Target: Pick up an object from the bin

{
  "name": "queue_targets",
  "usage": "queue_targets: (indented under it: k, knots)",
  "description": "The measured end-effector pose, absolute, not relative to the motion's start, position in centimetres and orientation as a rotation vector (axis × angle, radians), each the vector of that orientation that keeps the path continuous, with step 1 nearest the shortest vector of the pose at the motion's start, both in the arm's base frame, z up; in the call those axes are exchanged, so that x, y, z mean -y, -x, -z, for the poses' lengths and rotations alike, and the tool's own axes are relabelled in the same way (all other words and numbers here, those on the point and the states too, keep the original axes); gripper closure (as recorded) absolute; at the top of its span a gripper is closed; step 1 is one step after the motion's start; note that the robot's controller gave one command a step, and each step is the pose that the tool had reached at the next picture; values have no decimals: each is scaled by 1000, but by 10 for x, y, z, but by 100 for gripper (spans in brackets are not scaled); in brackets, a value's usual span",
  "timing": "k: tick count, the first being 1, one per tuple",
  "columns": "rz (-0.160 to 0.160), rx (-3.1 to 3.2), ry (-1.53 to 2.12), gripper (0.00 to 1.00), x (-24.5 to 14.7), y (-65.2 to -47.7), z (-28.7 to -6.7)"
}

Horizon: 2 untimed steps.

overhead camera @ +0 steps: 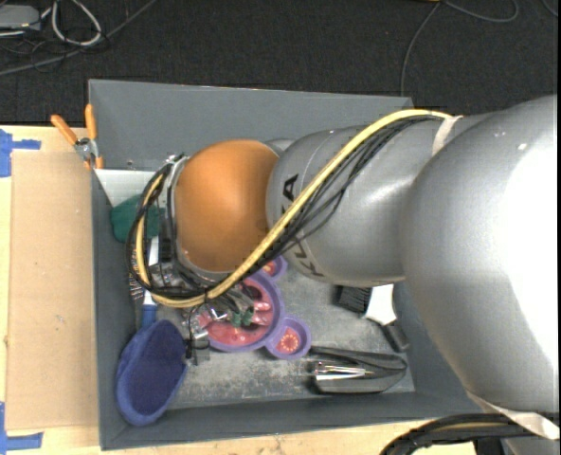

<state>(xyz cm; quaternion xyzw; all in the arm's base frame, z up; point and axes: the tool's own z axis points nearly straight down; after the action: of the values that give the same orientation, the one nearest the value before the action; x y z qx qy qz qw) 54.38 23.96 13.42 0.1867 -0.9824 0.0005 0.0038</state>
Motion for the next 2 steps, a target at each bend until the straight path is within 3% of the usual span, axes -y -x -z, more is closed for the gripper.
queue_targets:
  k: [1,2]
  knots:
    - [4,3035,-867,100,-236,-539,-79]
    - [4,3036,-865,100,-236,-539,-79]
